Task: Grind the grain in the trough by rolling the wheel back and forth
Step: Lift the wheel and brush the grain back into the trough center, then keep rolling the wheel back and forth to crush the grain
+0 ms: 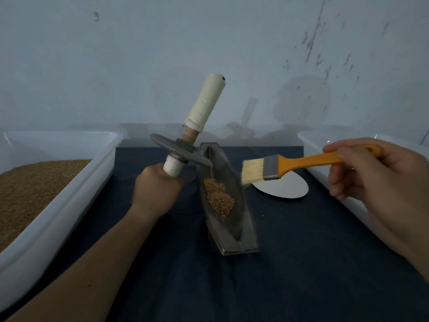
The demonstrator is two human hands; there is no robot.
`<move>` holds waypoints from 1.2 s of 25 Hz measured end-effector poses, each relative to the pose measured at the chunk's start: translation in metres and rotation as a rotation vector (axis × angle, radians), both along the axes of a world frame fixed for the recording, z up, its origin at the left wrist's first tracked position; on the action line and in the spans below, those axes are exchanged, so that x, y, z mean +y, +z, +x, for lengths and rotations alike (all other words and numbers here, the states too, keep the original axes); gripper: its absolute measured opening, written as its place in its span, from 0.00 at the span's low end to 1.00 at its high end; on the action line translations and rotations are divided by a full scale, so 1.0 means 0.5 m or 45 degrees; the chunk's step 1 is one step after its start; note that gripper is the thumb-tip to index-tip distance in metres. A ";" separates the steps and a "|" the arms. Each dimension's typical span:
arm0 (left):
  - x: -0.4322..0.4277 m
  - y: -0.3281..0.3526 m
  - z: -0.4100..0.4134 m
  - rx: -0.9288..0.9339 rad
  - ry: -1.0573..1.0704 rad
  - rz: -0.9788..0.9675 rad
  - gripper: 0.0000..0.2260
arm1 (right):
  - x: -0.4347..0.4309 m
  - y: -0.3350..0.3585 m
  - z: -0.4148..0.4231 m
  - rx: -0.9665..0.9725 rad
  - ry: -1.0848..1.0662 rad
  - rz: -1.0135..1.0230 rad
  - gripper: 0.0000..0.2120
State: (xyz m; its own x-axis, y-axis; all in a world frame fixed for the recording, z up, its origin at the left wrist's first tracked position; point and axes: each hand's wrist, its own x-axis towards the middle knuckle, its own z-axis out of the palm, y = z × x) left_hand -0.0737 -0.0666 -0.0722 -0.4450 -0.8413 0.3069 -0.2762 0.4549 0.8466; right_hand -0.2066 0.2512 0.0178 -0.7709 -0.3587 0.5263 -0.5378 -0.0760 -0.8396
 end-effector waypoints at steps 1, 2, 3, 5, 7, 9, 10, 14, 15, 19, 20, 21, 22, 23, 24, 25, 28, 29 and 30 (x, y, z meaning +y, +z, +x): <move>0.000 -0.001 0.000 -0.005 0.001 -0.006 0.05 | 0.008 -0.009 -0.016 0.041 -0.019 0.023 0.09; 0.000 -0.001 0.000 -0.013 -0.002 -0.017 0.06 | 0.016 -0.020 -0.033 0.123 -0.039 0.090 0.09; 0.000 -0.002 0.000 -0.027 -0.005 -0.027 0.06 | 0.021 -0.031 -0.049 0.241 -0.064 0.207 0.09; 0.002 0.000 -0.001 -0.061 -0.009 -0.048 0.06 | 0.020 -0.058 -0.084 0.555 -0.110 0.547 0.13; 0.005 0.002 0.000 -0.091 -0.006 -0.087 0.06 | 0.005 -0.091 -0.108 0.845 -0.103 0.825 0.17; 0.011 0.004 0.001 -0.108 0.004 -0.131 0.06 | -0.007 -0.120 -0.123 0.938 -0.062 0.962 0.20; 0.013 0.005 0.002 -0.112 0.008 -0.151 0.06 | -0.008 -0.133 -0.127 0.948 -0.041 1.000 0.22; 0.015 0.006 0.004 -0.123 0.006 -0.199 0.06 | 0.007 -0.166 -0.135 0.948 -0.039 1.112 0.33; 0.016 0.006 0.004 -0.130 0.004 -0.208 0.06 | 0.011 -0.168 -0.132 0.949 -0.035 1.145 0.35; 0.020 0.008 0.005 -0.140 -0.008 -0.224 0.06 | 0.017 -0.169 -0.117 0.866 0.006 1.355 0.33; 0.021 0.009 0.007 -0.152 -0.018 -0.235 0.06 | 0.014 -0.162 -0.107 0.844 -0.024 1.375 0.31; 0.022 0.011 0.009 -0.178 -0.026 -0.255 0.06 | 0.011 -0.150 -0.095 0.842 -0.068 1.319 0.31; 0.022 0.015 0.012 -0.225 -0.022 -0.291 0.06 | 0.005 -0.132 -0.080 0.858 -0.128 1.172 0.31; 0.020 0.021 0.014 -0.293 -0.002 -0.356 0.06 | -0.005 -0.108 -0.065 0.882 -0.191 0.978 0.32; 0.018 0.028 0.018 -0.370 0.031 -0.461 0.06 | -0.022 -0.083 -0.051 0.936 -0.248 0.805 0.34; 0.018 0.037 0.020 -0.446 0.066 -0.604 0.06 | -0.045 -0.058 -0.037 1.015 -0.288 0.713 0.37; 0.028 0.062 0.025 -0.639 0.118 -1.063 0.05 | -0.128 0.001 -0.009 1.230 -0.286 0.987 0.48; 0.037 0.067 0.024 -0.682 0.105 -1.160 0.04 | -0.154 0.006 -0.006 1.246 -0.250 1.150 0.47; 0.046 0.070 0.022 -0.717 0.077 -1.214 0.04 | -0.175 0.002 -0.006 1.242 -0.214 1.275 0.41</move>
State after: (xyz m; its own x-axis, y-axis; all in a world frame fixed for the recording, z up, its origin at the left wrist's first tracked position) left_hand -0.0626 -0.0438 -0.0370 -0.6907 -0.3931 0.6069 -0.5551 0.8262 -0.0966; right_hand -0.2098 0.1637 0.0188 -0.3195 -0.8357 0.4466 -0.8696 0.4459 0.2122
